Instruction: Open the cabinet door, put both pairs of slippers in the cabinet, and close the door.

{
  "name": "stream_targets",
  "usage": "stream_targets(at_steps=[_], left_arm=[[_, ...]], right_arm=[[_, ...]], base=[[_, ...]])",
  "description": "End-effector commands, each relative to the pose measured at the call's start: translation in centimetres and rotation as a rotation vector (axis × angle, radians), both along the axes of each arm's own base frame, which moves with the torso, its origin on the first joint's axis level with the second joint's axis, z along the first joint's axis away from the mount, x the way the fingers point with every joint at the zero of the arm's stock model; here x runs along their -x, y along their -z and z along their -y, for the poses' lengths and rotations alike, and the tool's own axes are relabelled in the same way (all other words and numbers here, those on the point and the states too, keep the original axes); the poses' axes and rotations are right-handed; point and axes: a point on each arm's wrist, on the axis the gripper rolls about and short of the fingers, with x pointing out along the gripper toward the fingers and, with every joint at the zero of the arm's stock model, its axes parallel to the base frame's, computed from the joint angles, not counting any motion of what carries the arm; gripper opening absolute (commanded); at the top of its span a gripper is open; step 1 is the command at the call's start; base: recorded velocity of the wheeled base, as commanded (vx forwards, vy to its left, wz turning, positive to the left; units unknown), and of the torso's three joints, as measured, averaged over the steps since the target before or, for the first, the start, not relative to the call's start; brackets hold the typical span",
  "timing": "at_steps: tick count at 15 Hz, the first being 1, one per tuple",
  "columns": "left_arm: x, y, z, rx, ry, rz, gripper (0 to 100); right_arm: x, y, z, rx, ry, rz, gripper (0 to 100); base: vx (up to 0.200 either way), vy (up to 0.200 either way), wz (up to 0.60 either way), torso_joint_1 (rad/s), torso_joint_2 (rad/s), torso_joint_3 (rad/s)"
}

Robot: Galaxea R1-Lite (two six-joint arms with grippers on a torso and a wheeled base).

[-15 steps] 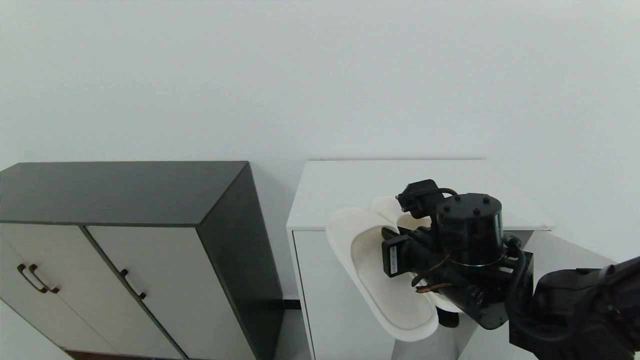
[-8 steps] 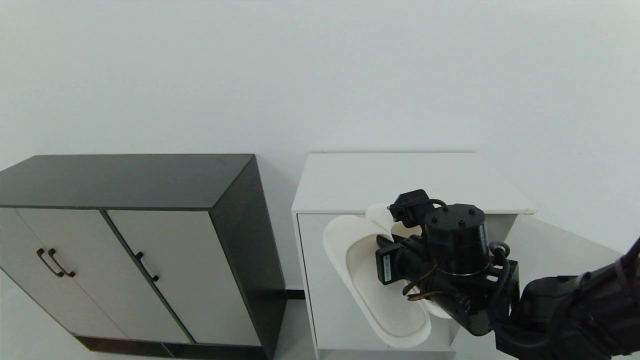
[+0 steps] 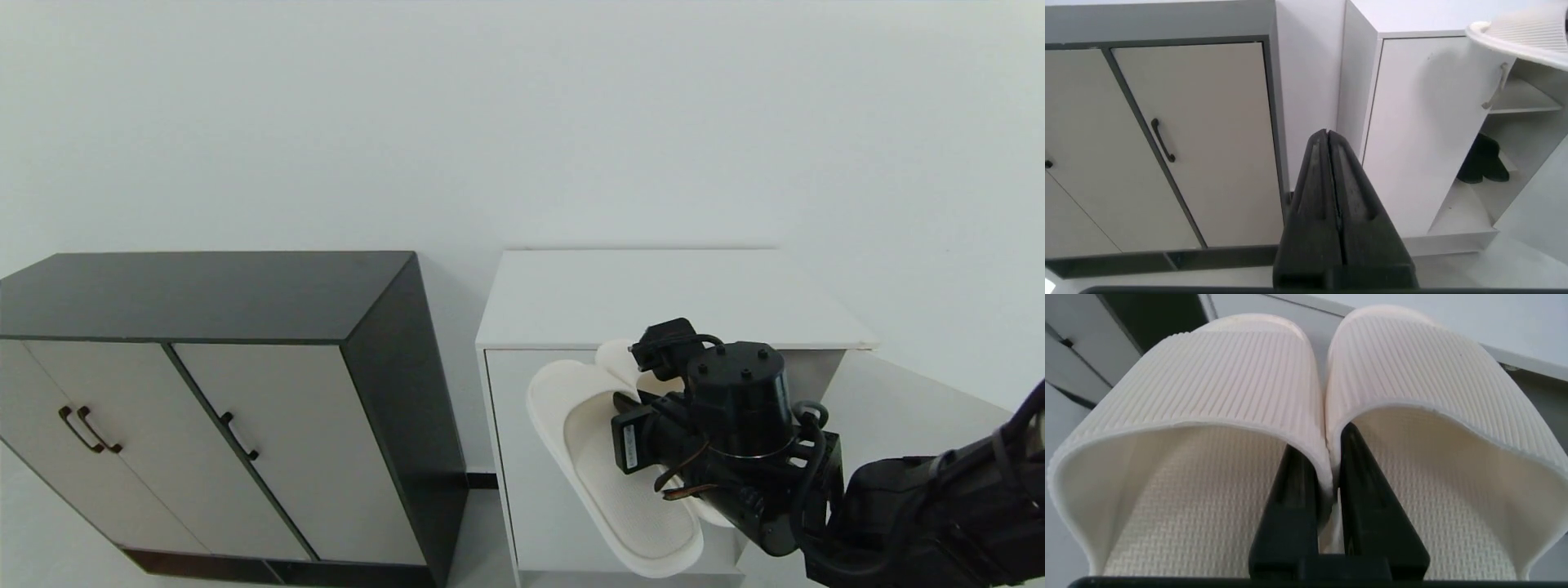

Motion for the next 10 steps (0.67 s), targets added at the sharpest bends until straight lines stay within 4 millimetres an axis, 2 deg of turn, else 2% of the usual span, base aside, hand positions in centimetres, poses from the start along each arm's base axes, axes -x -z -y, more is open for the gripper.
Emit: stream_targets(at_steps=[1,2,10], left_arm=[[0.01,-0.04,0.00,0.000,0.000,0.002,0],[0.00,0.00,0.00,0.000,0.000,0.000,0],[0.00,0.00,0.00,0.000,0.001,0.000,0]], right_arm=[[-0.06,0.10,-0.03,0.001,0.001,0.000,0],[-0.06,0.07,-0.04,-0.001,0.001,0.002,0],[0.19,0.36,0.22,-0.002,-0.004,0.003,0]], base=[[0.000,0.000,0.00,0.000,0.00,0.000],[0.000,0.000,0.00,0.000,0.00,0.000],[0.000,-0.200,0.00,0.005,0.00,0.002]])
